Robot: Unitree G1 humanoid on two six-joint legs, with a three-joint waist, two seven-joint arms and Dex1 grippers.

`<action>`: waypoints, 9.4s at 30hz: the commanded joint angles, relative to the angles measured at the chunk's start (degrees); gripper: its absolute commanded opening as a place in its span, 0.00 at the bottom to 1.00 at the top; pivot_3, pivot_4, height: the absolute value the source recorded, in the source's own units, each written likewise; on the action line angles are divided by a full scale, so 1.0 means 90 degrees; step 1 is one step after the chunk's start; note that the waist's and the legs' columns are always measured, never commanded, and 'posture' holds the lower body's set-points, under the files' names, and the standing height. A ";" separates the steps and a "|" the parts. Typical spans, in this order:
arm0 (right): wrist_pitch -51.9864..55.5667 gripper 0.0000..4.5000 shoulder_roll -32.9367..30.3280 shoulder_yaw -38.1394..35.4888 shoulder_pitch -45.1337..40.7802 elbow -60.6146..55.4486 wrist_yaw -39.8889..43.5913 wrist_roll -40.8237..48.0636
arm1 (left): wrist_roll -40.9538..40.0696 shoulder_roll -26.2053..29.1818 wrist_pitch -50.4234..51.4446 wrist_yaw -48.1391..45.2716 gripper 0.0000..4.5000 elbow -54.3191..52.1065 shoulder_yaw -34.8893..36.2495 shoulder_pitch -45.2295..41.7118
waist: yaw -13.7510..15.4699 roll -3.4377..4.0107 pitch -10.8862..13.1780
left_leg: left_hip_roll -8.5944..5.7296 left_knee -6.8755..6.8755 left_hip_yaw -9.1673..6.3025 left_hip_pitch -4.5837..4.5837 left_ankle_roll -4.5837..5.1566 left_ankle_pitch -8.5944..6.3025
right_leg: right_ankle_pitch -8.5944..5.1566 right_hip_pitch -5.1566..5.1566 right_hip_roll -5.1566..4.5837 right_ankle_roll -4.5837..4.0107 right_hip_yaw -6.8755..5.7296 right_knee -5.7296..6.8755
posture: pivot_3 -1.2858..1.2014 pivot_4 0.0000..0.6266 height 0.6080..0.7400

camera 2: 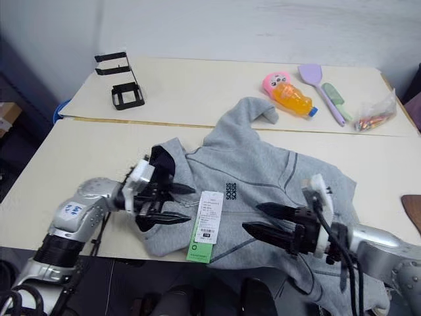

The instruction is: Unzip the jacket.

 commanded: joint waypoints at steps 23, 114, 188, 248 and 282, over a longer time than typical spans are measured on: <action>0.1839 0.66 0.2471 0.2265 -0.2740 0.2181 -0.0758 -0.0946 | 0.1729 -0.0470 -0.1705 0.0007 1.00 0.1318 -0.0409 -0.0393 | -0.0023 -0.0006 -0.0004 | -0.0025 0.0023 0.0008 -0.0110 0.0033 0.0012 | 0.0021 -0.0083 0.0039 0.0035 -0.0064 0.0035 | 0.52 0.24 1.00; -1.0315 0.00 -0.2180 -0.1944 -0.0734 1.0300 -0.0995 -1.0077 | 0.2348 0.0142 -0.0550 0.1147 1.00 0.0790 -0.0799 0.1065 | -0.0340 0.0149 -0.0108 | -0.0008 -0.0121 0.0111 0.0123 -0.0005 0.0019 | 0.0015 0.0059 0.0009 0.0016 0.0108 -0.0032 | 0.52 0.24 1.00; -0.7573 0.79 -0.1526 -0.3095 0.0306 0.7675 0.2188 -0.8059 | 0.1950 0.0492 -0.1689 0.0859 1.00 0.0985 -0.0281 0.1737 | -0.0435 0.0207 -0.0138 | 0.0017 -0.0240 0.0172 0.0218 -0.0049 0.0031 | -0.0010 0.0044 0.0041 -0.0016 0.0151 -0.0026 | 0.52 0.24 1.00; -0.4755 0.01 -0.1106 -0.2276 -0.0449 0.5709 0.1091 -0.8847 | 0.2839 0.0279 -0.1928 0.1337 1.00 0.1092 -0.0731 0.1696 | -0.0181 0.0103 -0.0122 | -0.0011 -0.0200 0.0185 0.0125 -0.0010 0.0034 | 0.0012 -0.0042 0.0027 0.0011 0.0134 -0.0016 | 0.52 0.24 1.00; -0.6362 0.99 0.0409 -0.2228 0.1780 0.2073 0.4850 -0.6113 | -0.0035 0.1490 -0.0641 0.0535 1.00 -0.0466 0.1807 0.2637 | -0.0298 -0.0004 -0.0050 | 0.0033 -0.0290 0.0148 0.0162 -0.0084 0.0070 | -0.0004 -0.0039 0.0047 -0.0063 0.0133 -0.0016 | 0.52 0.24 1.00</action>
